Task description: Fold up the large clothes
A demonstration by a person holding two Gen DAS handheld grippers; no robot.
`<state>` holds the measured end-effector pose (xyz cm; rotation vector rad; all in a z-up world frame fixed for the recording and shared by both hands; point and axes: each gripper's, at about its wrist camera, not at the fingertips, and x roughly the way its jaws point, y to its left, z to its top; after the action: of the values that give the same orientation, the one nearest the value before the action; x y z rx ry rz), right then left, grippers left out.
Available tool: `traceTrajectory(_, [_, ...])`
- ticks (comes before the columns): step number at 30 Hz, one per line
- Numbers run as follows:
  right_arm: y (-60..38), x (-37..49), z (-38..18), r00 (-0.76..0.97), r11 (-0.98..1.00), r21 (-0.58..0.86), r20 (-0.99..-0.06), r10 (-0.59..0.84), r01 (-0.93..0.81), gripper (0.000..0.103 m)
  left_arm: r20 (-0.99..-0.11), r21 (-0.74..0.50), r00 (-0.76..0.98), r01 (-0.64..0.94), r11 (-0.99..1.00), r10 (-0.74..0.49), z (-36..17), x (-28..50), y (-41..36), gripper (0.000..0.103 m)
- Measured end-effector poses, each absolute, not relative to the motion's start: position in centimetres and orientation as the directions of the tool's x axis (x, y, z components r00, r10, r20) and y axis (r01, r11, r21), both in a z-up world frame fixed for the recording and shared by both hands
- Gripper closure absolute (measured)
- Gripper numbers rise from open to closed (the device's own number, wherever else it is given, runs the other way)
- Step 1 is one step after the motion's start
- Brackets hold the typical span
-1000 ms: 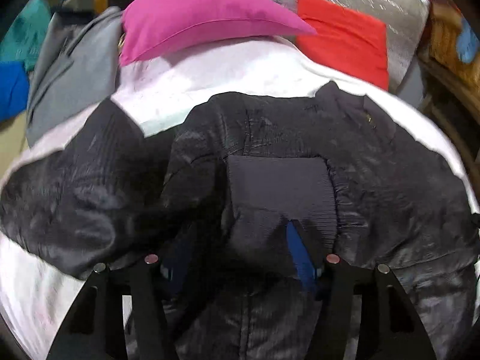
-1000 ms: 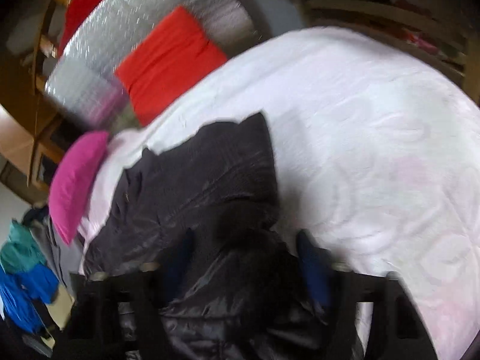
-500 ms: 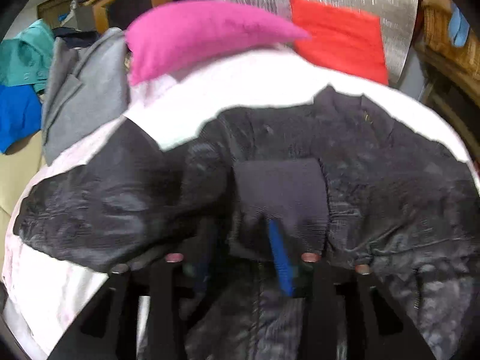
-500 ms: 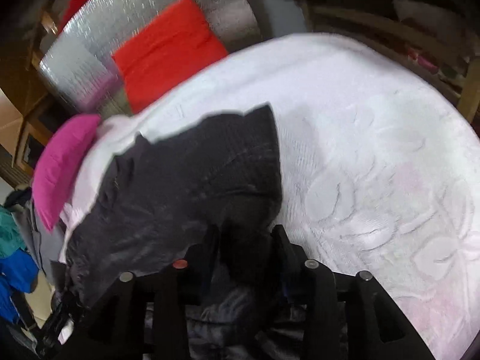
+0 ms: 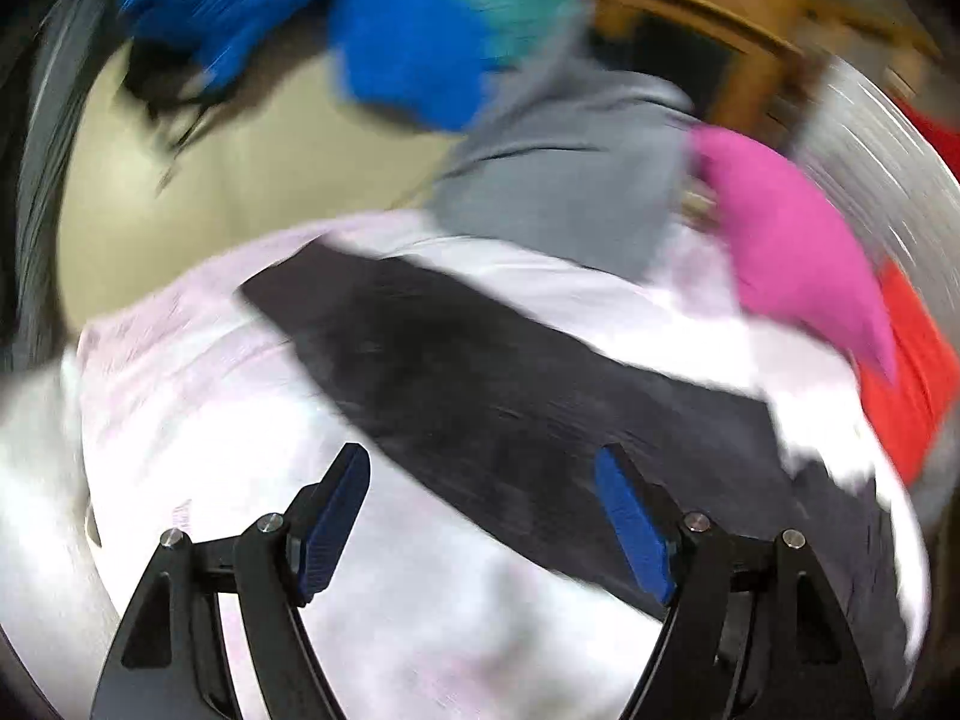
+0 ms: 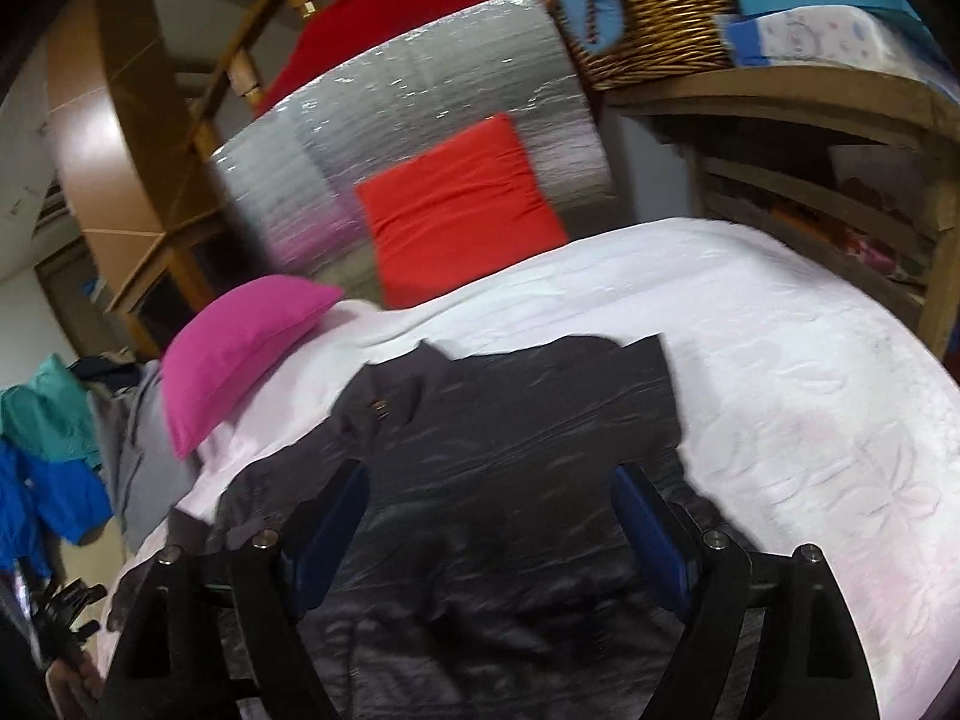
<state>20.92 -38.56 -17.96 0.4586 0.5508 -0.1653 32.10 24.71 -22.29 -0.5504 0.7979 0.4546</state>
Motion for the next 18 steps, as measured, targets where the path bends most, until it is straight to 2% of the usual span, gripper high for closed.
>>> traceTrajectory(3, [-37.3, 21.8, -18.7, 0.838, 0.902, 0.353, -0.546, -0.015, 0.247, 0.018, -0.796, -0.377, 0.592, -0.650, 0.660, 0.128, -24.8, 32.1, 29.9, 0.025])
traceTrajectory(5, [-37.2, 22.2, -19.0, 0.831, 0.906, 0.340, -0.556, -0.020, 0.250, 0.018, -0.811, -0.394, 0.572, -0.689, 0.608, 0.122, -26.4, 32.4, 32.0, 0.026])
traceTrajectory(9, [-38.3, 22.5, -19.6, 0.828, 0.875, 0.408, -0.560, 0.014, 0.260, 0.018, -0.816, -0.482, 0.577, -0.707, 0.517, 0.028, -29.4, 32.8, 34.7, 0.031])
traceTrajectory(10, [-38.6, 22.7, -19.7, 0.828, 0.868, 0.421, -0.561, 0.021, 0.263, 0.018, -0.813, -0.490, 0.582, -0.707, 0.509, 0.026, -29.6, 32.9, 34.9, 0.036])
traceTrajectory(15, [-38.8, 23.6, -20.1, 0.814, 0.864, 0.420, -0.580, 0.021, 0.277, 0.018, -0.778, -0.513, 0.627, -0.669, 0.537, 0.037, -29.9, 34.5, 35.4, 0.042])
traceTrajectory(18, [-38.7, 23.8, -20.2, 0.813, 0.867, 0.415, -0.583, 0.020, 0.276, 0.018, -0.783, -0.484, 0.619, -0.671, 0.562, 0.066, -30.3, 35.5, 35.6, 0.052])
